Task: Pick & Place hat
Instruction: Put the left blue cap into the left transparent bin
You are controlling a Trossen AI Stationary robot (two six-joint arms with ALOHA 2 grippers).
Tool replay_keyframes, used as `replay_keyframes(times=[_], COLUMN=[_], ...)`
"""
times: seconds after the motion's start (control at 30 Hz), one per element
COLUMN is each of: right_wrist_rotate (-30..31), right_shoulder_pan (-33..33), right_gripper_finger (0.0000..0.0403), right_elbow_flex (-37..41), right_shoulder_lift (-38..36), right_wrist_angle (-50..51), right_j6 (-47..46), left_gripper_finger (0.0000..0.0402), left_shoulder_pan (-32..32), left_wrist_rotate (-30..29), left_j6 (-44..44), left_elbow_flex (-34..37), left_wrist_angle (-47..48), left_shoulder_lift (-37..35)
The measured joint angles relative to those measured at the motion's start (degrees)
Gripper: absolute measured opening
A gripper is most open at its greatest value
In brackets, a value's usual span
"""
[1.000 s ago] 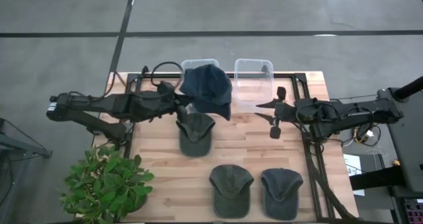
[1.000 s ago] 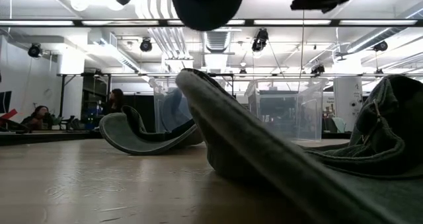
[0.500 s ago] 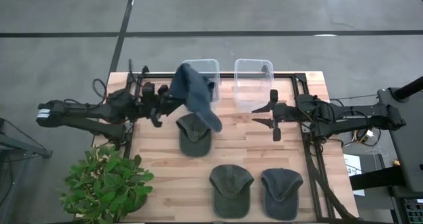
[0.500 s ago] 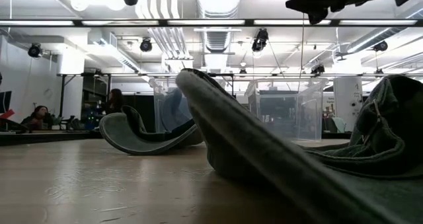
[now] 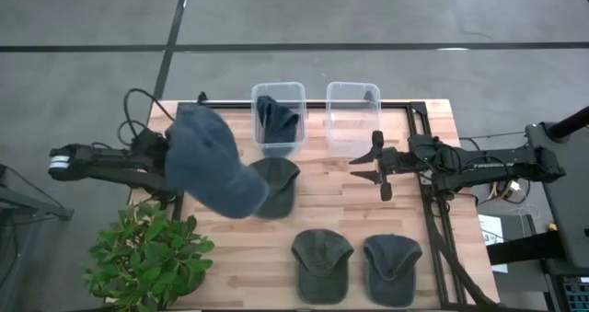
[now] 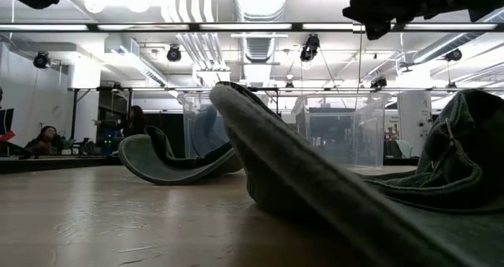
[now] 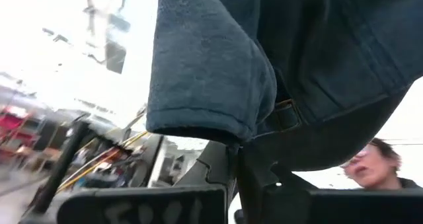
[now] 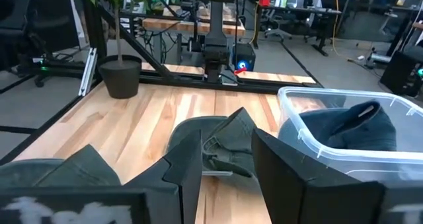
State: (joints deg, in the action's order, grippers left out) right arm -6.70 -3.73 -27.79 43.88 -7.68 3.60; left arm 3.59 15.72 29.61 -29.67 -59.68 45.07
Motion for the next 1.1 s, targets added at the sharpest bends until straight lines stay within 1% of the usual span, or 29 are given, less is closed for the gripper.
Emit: replay_keyframes(times=[0.13, 0.2, 0.33, 0.43, 0.5, 0.53, 0.57, 0.63, 0.73, 0.8, 0.97, 1.03, 1.1], right_wrist_rotate=[0.0, 0.0, 0.0, 0.1, 0.2, 0.2, 0.2, 0.5, 0.7, 0.7, 0.8, 0.8, 0.8], right_shoulder_pan=[0.0, -0.1, -0.1, -0.1, -0.1, -0.1, -0.1, -0.1, -0.2, -0.4, -1.0, -1.1, -1.1], right_gripper_finger=[0.0133, 0.0134, 0.0132, 0.0128, 0.0126, 0.0125, 0.0123, 0.0122, 0.012, 0.0122, 0.0129, 0.0132, 0.0134], right_elbow_flex=[0.0, 0.0, 0.0, 0.0, 0.0, 0.0, 0.0, 0.0, 0.0, 0.0, 0.0, 0.0, 0.0], right_shoulder_lift=[0.0, 0.0, -0.3, -0.3, -0.4, -0.4, -0.4, -0.4, -0.4, -0.4, -0.4, -0.4, -0.4], right_wrist_angle=[-0.4, -0.4, -0.4, -0.4, -0.4, -0.4, -0.4, -0.4, -0.4, -0.4, -0.7, -0.8, -0.8], right_j6=[0.3, 0.4, 0.4, 0.2, 0.1, -0.1, -0.3, -0.6, -1.1, -1.9, -2.4, -2.9, -3.3], left_gripper_finger=[0.0013, 0.0013, 0.0006, 0.0006, 0.0006, 0.0006, 0.0006, 0.0006, 0.0006, 0.0006, 0.0006, 0.0006, 0.0006], left_shoulder_pan=[0.0, 0.0, 0.0, 0.0, 0.0, 0.0, 0.0, 0.0, 0.1, 0.5, 1.9, 2.9, 4.1], left_wrist_rotate=[3.2, 3.4, 3.1, 0.4, -3.5, -6.6, -10.0, -18.8, -31.3, -36.6, -43.9, -44.8, -44.8], left_j6=[0.0, 0.0, -0.2, -1.4, -1.6, -1.6, -1.5, 0.0, 5.9, 11.2, 23.4, 26.4, 28.9], left_elbow_flex=[-0.7, -0.9, -1.1, -1.1, -1.1, -1.2, -1.3, -1.7, -3.0, -4.4, -9.3, -12.0, -15.5], left_wrist_angle=[-0.4, -0.3, -0.3, -0.3, -0.1, 0.5, 1.2, 4.4, 11.4, 17.0, 27.9, 33.0, 41.1], left_shoulder_lift=[-0.1, 0.0, 0.1, 0.1, 0.4, 0.6, 1.0, 2.1, 4.2, 5.8, 9.7, 11.0, 12.1])
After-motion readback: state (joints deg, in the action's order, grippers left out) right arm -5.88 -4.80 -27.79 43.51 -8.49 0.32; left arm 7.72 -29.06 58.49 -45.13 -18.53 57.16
